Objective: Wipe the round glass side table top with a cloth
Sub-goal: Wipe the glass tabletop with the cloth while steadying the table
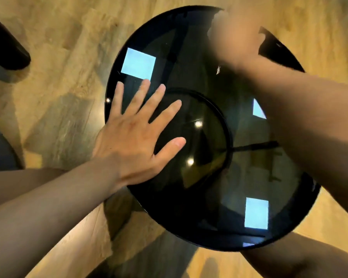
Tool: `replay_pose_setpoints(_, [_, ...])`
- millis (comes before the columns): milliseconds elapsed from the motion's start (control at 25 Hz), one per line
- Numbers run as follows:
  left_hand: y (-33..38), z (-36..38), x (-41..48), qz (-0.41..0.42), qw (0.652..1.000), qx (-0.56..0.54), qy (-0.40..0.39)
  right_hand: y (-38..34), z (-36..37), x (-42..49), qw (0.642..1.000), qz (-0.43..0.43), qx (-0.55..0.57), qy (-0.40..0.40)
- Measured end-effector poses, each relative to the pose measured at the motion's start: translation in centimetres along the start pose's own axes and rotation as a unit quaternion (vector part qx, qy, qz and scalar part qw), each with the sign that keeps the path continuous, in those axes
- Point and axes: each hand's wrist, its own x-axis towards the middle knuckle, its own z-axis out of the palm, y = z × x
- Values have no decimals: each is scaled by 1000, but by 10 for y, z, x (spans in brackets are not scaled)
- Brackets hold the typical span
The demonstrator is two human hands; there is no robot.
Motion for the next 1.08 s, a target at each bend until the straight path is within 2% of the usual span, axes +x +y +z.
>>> replay_pose_setpoints(120, [0,1,4,13,1000,-19,20,2,15,34,995,-51,-29,-75])
replay_pose_setpoints(320, [1,-2,9,-4,1000,-9,30,0,-1,14,1000,12,4,8])
replay_pose_setpoints(480, [0,-2,5,-24,990,-87,105,-27,-14,-104,999,-24,8,24])
replay_pose_setpoints(600, [-3,0,-1,-55,975,-153,153,-51,-25,-230,994,-78,80,12])
replay_pose_setpoints(680, [-3,0,-3,-64,965,-198,158,-63,-39,-302,985,-105,132,-17])
replay_pose_setpoints(760, [-3,1,-1,-51,969,-197,140,-63,-43,-336,977,-129,167,-42])
replay_pose_setpoints(920, [-4,5,3,-60,973,-189,116,-54,-29,-301,970,-212,118,-22])
replay_pose_setpoints(1080, [-4,7,3,-62,976,-182,107,-60,-11,-211,981,-155,116,-1])
